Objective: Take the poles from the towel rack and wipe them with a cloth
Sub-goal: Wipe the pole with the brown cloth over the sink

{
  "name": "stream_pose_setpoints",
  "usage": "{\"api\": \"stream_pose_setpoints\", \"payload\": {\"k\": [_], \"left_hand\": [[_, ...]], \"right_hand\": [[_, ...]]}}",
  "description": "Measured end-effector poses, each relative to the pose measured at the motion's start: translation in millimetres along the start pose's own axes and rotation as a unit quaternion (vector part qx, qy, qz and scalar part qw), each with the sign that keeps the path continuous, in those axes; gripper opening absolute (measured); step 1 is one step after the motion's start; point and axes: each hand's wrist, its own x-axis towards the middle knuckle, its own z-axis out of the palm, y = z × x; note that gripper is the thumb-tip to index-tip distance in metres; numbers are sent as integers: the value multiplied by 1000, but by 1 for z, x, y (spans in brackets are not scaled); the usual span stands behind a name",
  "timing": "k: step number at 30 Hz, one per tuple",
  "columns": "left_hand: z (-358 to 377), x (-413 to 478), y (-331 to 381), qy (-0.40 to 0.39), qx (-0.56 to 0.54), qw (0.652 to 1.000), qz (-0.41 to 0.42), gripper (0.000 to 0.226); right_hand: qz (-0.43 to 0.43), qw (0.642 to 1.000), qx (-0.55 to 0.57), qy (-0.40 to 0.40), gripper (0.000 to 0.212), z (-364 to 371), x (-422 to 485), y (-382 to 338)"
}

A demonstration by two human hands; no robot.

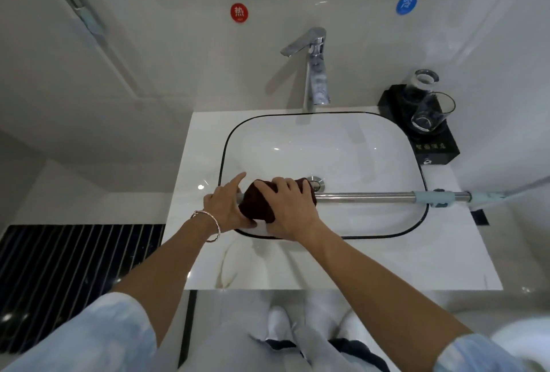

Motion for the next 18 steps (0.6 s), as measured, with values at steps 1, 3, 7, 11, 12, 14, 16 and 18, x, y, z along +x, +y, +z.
{"api": "stream_pose_setpoints", "payload": {"k": [1, 3, 7, 11, 12, 14, 16, 18], "left_hand": [[1, 1, -1, -3, 28, 1000, 6, 107], [3, 3, -3, 9, 100, 995, 18, 86], [9, 12, 4, 75, 173, 982, -2, 38], [13, 19, 10, 118, 217, 969, -16, 21], [14, 20, 9, 125, 221, 967, -13, 19], [16, 21, 6, 138, 220, 966, -8, 17], [18, 22, 4, 146, 217, 965, -4, 16], [20, 22, 4, 148, 215, 965, -3, 15]], "right_hand": [[13, 1000, 2, -7, 82, -5, -7, 14], [36, 999, -5, 2, 83, -15, -25, 45], [103, 994, -42, 14, 82, -34, -65, 111], [197, 980, -28, 12, 75, -75, -86, 151], [214, 976, -18, 34, 74, -85, -89, 158], [241, 966, -9, 89, 75, -104, -95, 175], [286, 954, 2, 96, 76, -116, -100, 194], [336, 939, 55, 55, 76, -116, -104, 216]]}}
